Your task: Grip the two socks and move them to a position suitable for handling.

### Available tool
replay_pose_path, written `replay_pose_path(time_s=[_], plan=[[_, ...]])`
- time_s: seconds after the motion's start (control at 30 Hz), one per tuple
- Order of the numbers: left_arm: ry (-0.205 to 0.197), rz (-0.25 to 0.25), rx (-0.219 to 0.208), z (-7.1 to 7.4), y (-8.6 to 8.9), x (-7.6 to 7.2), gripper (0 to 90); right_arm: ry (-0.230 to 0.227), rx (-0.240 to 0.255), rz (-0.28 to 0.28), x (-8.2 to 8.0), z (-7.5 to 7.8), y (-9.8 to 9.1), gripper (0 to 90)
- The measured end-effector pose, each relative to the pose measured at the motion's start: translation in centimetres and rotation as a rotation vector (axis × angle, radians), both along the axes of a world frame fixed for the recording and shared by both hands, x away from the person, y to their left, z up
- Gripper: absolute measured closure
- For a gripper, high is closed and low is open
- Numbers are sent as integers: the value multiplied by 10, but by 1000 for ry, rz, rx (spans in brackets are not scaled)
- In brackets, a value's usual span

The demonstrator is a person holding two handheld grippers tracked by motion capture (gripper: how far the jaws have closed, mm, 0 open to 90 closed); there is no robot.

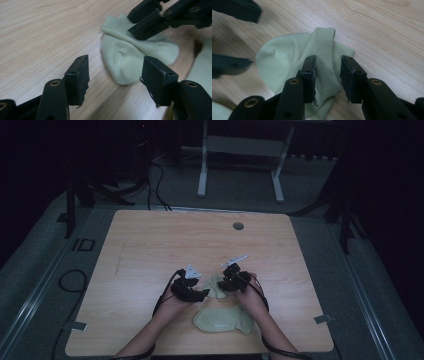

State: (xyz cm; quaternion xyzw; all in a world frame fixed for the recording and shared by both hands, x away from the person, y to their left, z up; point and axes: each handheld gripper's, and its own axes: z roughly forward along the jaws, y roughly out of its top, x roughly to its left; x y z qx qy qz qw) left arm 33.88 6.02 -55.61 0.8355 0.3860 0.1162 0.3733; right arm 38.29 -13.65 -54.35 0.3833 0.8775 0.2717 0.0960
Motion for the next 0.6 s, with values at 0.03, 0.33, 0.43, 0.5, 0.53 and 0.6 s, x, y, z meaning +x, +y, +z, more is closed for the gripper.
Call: replay_pose_path(time_s=[0.03,0.33,0.43,0.5,0.53,0.6], plan=[[0,5,9,-1,-2,1,400,-6,-4,5,-1,0,0,665],[2,-18,59,-4,-9,8,539,-29,1,13,-7,-2,3,790],[3,-32,68,-5,-12,10,619,-24,0,15,-7,-2,3,804],[3,-40,70,-4,-14,10,738,-21,0,13,-7,-2,3,811],[4,-45,66,-5,-14,10,778,-20,0,13,-7,-2,3,816],[-12,-43,73,-5,-17,10,838,-18,0,8,-7,-1,3,819]])
